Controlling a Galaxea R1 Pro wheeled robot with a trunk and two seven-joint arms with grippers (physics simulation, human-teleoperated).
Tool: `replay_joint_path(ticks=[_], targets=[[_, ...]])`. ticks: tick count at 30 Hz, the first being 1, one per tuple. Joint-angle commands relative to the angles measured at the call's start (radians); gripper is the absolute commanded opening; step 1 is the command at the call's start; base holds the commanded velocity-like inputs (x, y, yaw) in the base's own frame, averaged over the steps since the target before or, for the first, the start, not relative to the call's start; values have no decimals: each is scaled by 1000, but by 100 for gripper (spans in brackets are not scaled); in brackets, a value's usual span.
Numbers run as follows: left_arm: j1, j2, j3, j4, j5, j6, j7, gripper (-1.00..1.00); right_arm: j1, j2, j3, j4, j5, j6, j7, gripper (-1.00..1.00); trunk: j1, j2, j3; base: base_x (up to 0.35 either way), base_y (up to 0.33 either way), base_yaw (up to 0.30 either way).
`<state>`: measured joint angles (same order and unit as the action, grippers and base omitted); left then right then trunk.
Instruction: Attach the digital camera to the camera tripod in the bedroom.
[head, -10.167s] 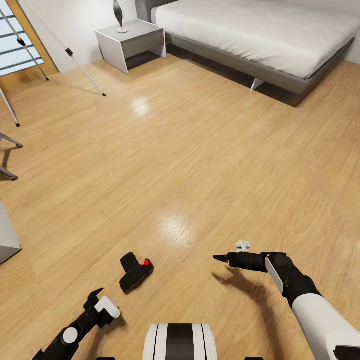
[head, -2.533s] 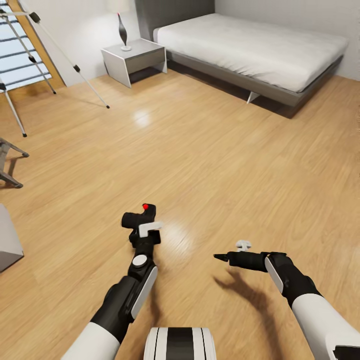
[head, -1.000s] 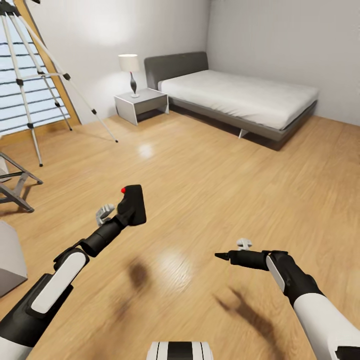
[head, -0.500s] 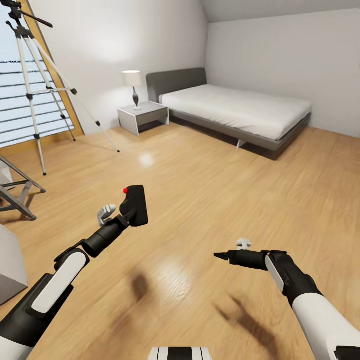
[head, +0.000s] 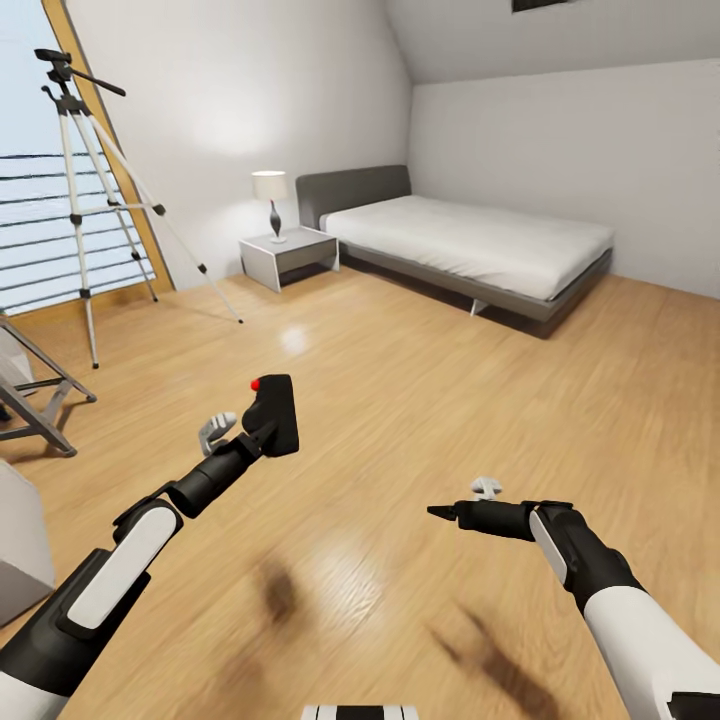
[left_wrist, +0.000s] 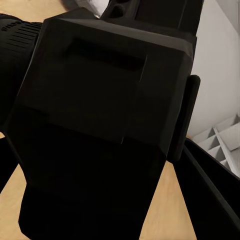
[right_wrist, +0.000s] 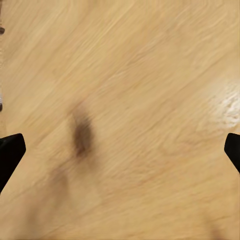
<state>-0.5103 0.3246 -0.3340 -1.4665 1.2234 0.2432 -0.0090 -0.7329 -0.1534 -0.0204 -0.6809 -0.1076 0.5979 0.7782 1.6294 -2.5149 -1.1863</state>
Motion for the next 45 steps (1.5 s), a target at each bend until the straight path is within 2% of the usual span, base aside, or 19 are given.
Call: replay_joint_path(ticks=[1, 4, 7, 8, 13, 18, 19, 21, 26, 45], targets=[[-1, 1, -1, 1, 8, 2, 2, -100, 0, 0, -1, 0, -8, 8, -1, 100, -1, 0, 3, 0, 0, 0], [-1, 1, -2, 4, 7, 1, 23, -100, 0, 0, -1, 0, -7, 8, -1, 100, -2, 1, 15, 0, 0, 0], [-1, 1, -3, 6, 5, -1, 76, -100, 0, 0, 0, 0, -9, 8, -2, 100, -3, 1, 26, 0, 0, 0], [-1, 1, -8, 6, 3, -4, 161, -100, 0, 0, 0, 0, -10, 9, -2, 100, -4, 2, 30, 0, 0, 0], [-1, 0, -15, 6, 3, -5, 211, -100, 0, 0, 0, 0, -10, 9, 1, 100, -6, 3, 50, 0, 0, 0], [-1, -11, -21, 7, 5, 0, 223, -100, 0, -1, -2, 0, -11, 9, 5, 100, -8, 4, 69, 0, 0, 0], [0, -44, -42, 22, 5, -5, 229, -100, 0, -2, -2, 0, -11, 9, 6, 100, -9, 4, 73, 0, 0, 0], [0, -50, -45, 54, 4, -7, 229, -100, 0, -2, -2, 1, -11, 9, 6, 100, -10, 5, 81, 0, 0, 0], [-1, -55, -49, 102, -2, -9, 229, -100, 0, -1, -1, 1, -10, 10, 5, 100, -12, 6, 100, 0, 0, 0], [0, -57, -53, 109, -5, -10, 231, -100, 0, -1, 1, 1, -4, -3, 4, 100, -20, 10, 173, 0, 0, 0]])
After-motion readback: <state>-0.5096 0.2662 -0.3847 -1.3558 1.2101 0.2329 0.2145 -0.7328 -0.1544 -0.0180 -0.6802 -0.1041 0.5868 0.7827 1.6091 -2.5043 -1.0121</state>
